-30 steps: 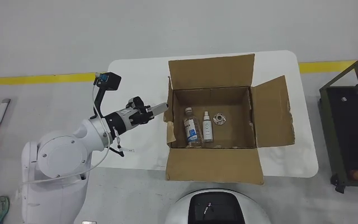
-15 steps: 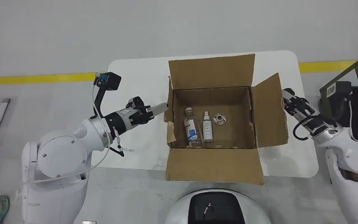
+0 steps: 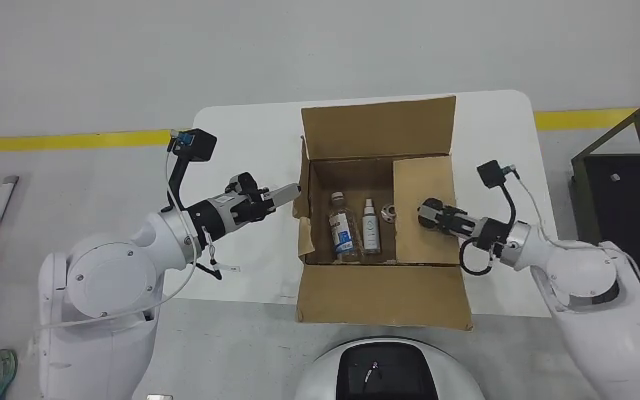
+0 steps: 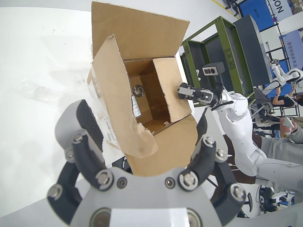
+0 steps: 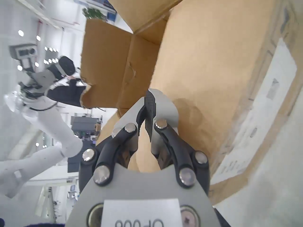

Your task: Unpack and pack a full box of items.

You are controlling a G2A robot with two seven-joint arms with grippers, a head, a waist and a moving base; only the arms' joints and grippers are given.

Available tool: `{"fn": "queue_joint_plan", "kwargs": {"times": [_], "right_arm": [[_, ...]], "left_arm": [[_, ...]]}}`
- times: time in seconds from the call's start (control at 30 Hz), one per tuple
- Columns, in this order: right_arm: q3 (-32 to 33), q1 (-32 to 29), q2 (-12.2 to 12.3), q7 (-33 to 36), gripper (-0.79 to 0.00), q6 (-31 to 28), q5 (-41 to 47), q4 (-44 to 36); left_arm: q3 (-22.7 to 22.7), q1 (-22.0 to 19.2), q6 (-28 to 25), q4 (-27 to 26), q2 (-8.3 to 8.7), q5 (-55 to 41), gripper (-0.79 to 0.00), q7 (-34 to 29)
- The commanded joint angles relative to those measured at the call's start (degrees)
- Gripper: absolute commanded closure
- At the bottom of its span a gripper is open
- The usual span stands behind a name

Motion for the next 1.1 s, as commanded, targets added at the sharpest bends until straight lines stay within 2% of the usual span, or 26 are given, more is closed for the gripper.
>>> {"fn": "queue_joint_plan", "kwargs": {"times": [0.0,0.27,0.3,0.33,0.37,0.53,0.67,0.77,0.9,1.07], "right_arm": [[-0.3,0.3,0.0,0.0,0.0,0.0,0.7,0.1],[3.6,-0.4,0.5,-4.2,0.0,-3.5,5.7,-2.1],[4.5,-0.7,0.6,-4.7,0.0,-4.1,6.5,-2.5],[5.4,-1.1,0.7,-5.2,0.0,-4.4,7.0,-2.7],[6.3,-1.4,0.8,-5.8,0.0,-4.7,7.4,-3.0],[10.4,-3.1,1.2,-8.9,0.0,-5.0,9.0,-2.9],[13.5,-4.5,1.4,-12.5,0.0,-4.5,10.0,-2.2],[15.4,-4.6,1.5,-14.4,0.0,-1.9,11.2,-0.5],[16.2,-1.1,1.8,-16.1,0.0,2.9,10.2,3.6],[13.5,6.5,1.9,-17.2,0.0,6.1,10.9,10.9]], "left_arm": [[0.0,0.0,0.0,0.0,0.0,0.0,-0.785,0.0],[0.1,0.4,-0.3,0.0,0.0,0.4,-0.785,0.9],[0.3,1.2,-1.1,0.1,-0.06,0.2,-0.754,2.5],[0.6,1.8,-1.9,0.2,-0.08,0.6,-0.292,3.9],[1.0,2.2,-3.0,0.3,-0.04,2.0,0.0,4.8],[4.1,3.3,-3.1,2.2,0.11,12.3,0.0,8.3],[5.5,3.4,-0.7,4.4,-0.23,14.2,0.0,12.0],[6.6,3.3,0.0,6.6,-0.55,13.7,0.0,14.0],[8.6,3.0,-1.6,8.7,-1.16,11.2,0.0,17.3],[11.5,2.2,-3.5,10.1,-1.69,11.2,0.0,17.9]]}}
